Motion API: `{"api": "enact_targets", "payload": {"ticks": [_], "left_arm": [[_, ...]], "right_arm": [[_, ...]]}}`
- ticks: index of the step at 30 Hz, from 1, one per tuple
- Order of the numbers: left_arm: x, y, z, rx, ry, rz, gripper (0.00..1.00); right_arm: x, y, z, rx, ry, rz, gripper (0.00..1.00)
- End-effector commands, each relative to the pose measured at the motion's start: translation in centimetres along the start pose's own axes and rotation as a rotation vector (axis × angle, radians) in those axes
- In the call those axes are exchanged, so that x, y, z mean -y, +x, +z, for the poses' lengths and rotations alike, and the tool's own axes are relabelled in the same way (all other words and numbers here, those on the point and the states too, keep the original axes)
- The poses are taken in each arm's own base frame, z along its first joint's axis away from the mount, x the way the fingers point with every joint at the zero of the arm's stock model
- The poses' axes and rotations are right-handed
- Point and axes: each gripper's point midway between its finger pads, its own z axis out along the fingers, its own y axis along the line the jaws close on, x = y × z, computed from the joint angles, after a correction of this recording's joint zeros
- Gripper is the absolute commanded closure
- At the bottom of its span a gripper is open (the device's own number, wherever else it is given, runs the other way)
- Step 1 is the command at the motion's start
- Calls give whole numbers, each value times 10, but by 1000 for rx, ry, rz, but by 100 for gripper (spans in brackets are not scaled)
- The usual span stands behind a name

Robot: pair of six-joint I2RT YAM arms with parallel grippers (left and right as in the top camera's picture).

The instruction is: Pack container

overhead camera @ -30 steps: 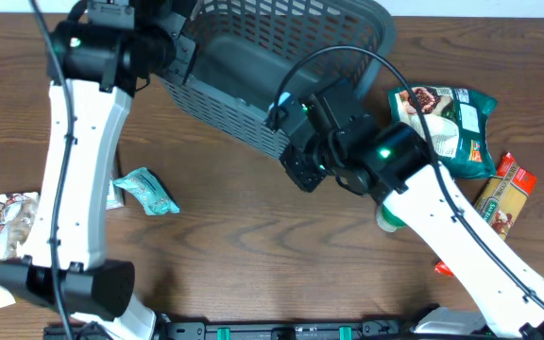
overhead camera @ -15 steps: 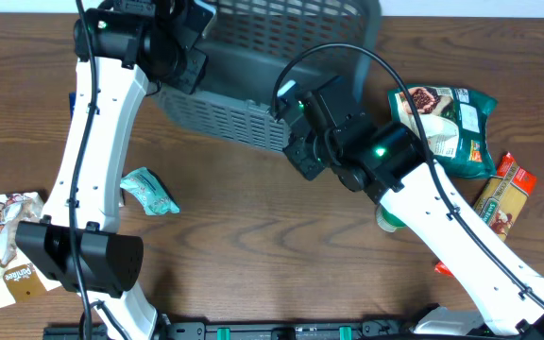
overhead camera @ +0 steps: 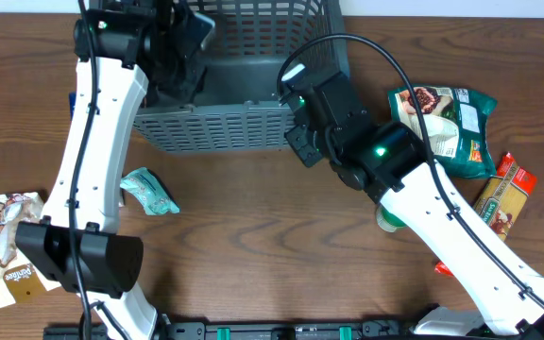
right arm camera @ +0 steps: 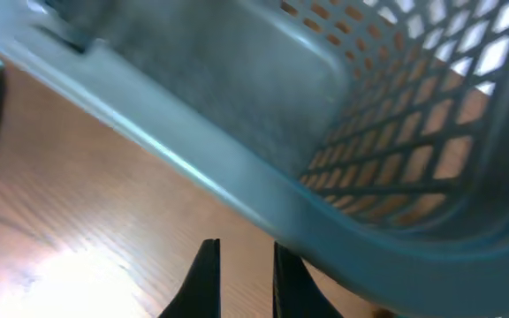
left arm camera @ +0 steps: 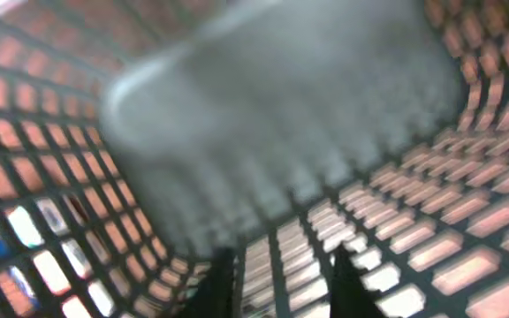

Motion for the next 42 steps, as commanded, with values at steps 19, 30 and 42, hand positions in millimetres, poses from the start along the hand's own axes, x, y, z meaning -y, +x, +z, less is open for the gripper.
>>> {"api": "enact_targets", "payload": {"ticks": [19, 30, 42], "left_arm": [[-76, 70, -191, 271, -424, -573, 8], [-143, 130, -199, 222, -546, -936, 5], [-170, 149, -187, 163, -576, -1017, 5]], "right_arm": [[75, -104, -109, 474, 39, 420, 96], [109, -104, -25, 359, 9, 487, 99], [117, -102, 40, 263, 7, 443, 99]]}}
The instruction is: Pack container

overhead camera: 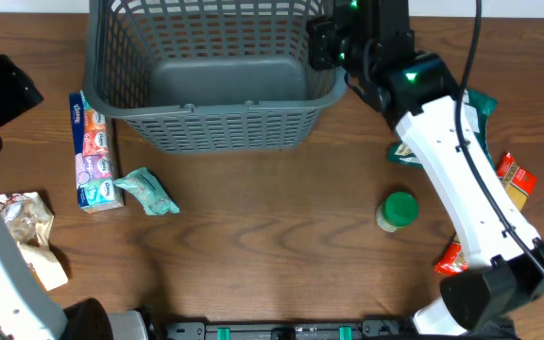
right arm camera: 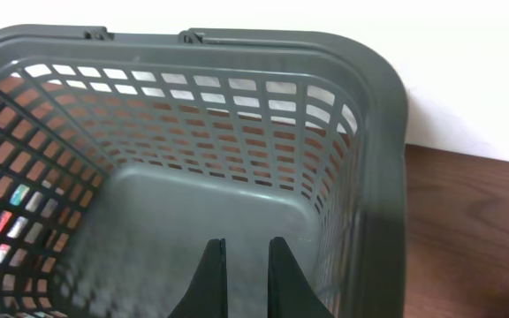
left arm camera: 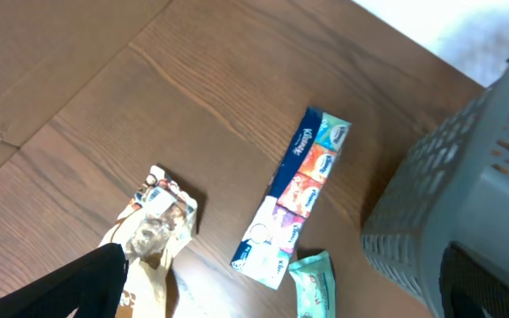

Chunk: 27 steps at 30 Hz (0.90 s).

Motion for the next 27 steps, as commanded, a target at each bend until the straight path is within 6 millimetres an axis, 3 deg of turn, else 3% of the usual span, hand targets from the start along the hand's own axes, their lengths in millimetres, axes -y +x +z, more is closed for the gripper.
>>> {"api": "enact_targets", "payload": {"ticks": [1, 8, 17, 27], "left_arm": [[-3, 0, 11, -25, -20, -18, 5], [-1, 1, 23, -53, -27, -14, 5], [-1, 0, 23, -50, -26, -14, 5], [-1, 0, 23, -50, -26, -13, 5]], "right_arm": [[20, 13, 25, -51, 30, 1, 99], [34, 33, 50, -109, 44, 10, 99], [38, 34, 50, -113, 63, -3, 99], [65, 42, 44, -138, 224, 28, 99]]}}
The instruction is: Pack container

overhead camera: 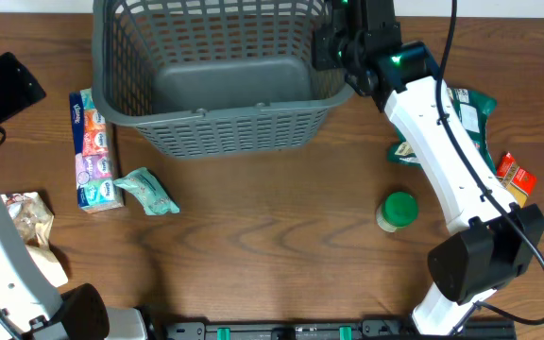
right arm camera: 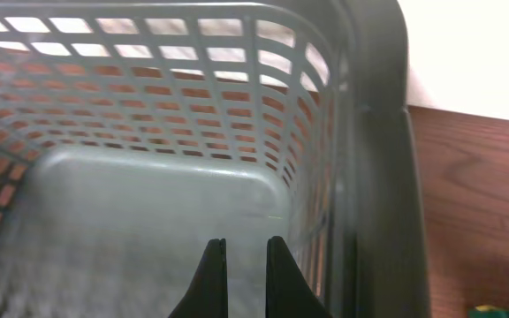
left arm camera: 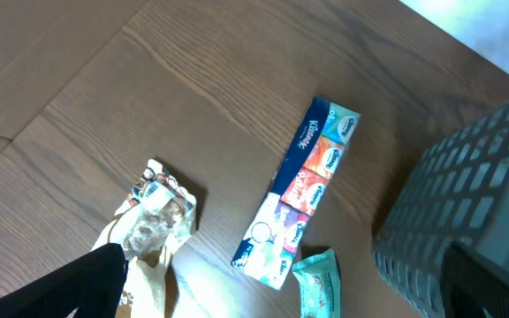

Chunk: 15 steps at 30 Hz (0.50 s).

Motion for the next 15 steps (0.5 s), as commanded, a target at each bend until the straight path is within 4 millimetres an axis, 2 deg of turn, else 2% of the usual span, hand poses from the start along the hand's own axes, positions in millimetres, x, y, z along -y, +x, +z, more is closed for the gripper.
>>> {"api": "enact_targets", "payload": {"ticks": [1, 15], "left_arm": [[-3, -1, 0, 3, -11, -20, 5], [-3, -1, 0, 3, -11, -20, 5]], "right_arm": [[26, 8, 5, -22, 124, 33, 99], [51, 12, 0, -18, 271, 99, 99]]}}
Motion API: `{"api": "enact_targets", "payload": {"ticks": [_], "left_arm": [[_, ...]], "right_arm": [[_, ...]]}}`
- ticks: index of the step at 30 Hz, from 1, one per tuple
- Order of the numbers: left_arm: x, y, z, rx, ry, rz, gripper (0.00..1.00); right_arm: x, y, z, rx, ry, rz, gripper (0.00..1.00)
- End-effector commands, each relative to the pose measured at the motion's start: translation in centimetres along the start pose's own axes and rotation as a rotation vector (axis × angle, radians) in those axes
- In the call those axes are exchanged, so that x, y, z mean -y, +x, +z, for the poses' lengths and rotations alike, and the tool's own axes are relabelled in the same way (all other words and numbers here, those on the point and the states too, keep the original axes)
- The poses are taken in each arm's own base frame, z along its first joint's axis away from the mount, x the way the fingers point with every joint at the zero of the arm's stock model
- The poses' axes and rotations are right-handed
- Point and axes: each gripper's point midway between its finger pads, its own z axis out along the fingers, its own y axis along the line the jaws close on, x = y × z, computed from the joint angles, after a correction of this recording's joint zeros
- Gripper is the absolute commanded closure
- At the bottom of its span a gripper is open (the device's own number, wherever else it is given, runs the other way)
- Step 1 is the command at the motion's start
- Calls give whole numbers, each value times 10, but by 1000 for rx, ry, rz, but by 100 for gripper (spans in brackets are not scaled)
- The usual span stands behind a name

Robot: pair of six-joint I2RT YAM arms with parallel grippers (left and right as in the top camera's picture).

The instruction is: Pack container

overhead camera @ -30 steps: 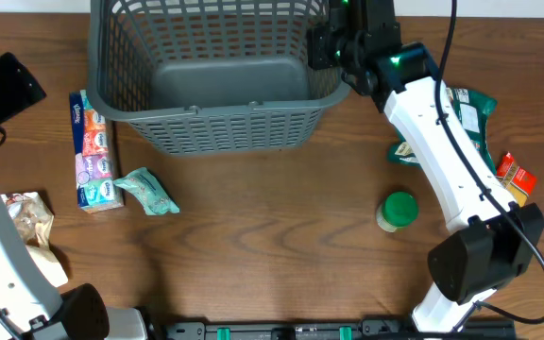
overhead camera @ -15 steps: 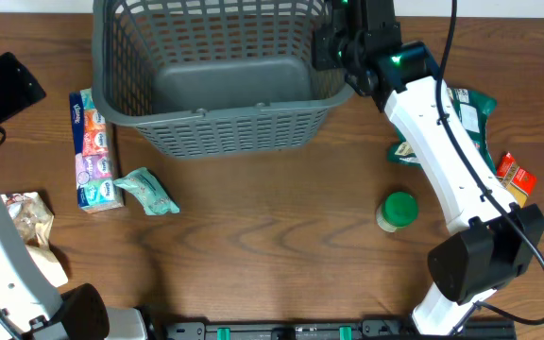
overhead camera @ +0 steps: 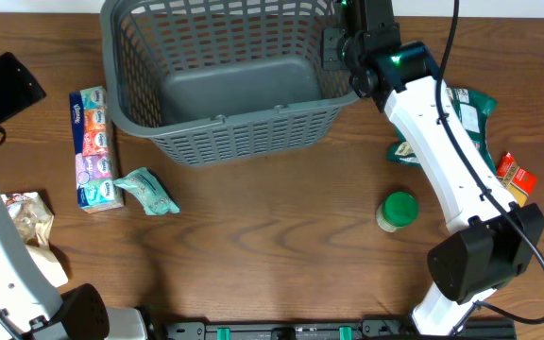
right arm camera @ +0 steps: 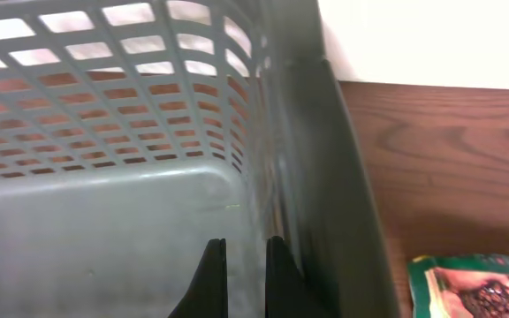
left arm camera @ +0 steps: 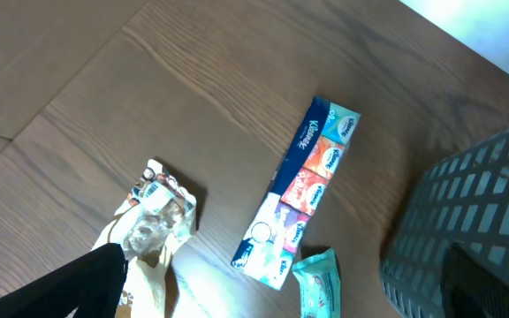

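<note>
The grey mesh basket [overhead camera: 225, 142] stands at the table's back, turned a little askew. My right gripper [right arm camera: 241, 256] is inside it at its right wall [right arm camera: 316, 168]. Its fingers are nearly together, with the right one against the wall and only the basket floor showing between them. My left gripper [left arm camera: 281, 265] hangs wide open, high over the table's left end. Below it lie a multicoloured tissue pack [left arm camera: 312, 190], a teal packet [left arm camera: 321, 283] and a tan snack bag [left arm camera: 153, 221]. The left gripper holds nothing.
On the right lie a green bag [overhead camera: 461, 118], an orange box [overhead camera: 510, 179] and a green-capped jar [overhead camera: 397, 210]. The tissue pack [overhead camera: 93, 146] lies close to the basket's left side. A white wall runs behind the table's back edge.
The basket has shifted a little to the right and turned further, its front left corner nearer the table's middle. My right gripper sits slightly further right along the wall. The left arm is unchanged.
First my left gripper was inside the basket with its fingers close together, and my right one was low outside its front right corner. Then the left hung open over the left-hand items and the right was inside the squared-up basket. By now the basket has twice turned askew.
</note>
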Motion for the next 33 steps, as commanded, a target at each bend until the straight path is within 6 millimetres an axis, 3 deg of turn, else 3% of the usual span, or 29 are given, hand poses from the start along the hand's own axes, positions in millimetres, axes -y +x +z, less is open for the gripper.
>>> {"api": "enact_targets", "payload": {"ticks": [1, 25, 33], "left_arm": [[-3, -1, 0, 3, -11, -20, 5], [-3, -1, 0, 2, -11, -20, 5], [-3, -1, 0, 2, -11, -20, 5]], "right_arm": [[23, 5, 6, -9, 113, 47, 99], [62, 12, -8, 4, 333, 173, 99], [63, 13, -8, 0, 339, 172, 99]]}}
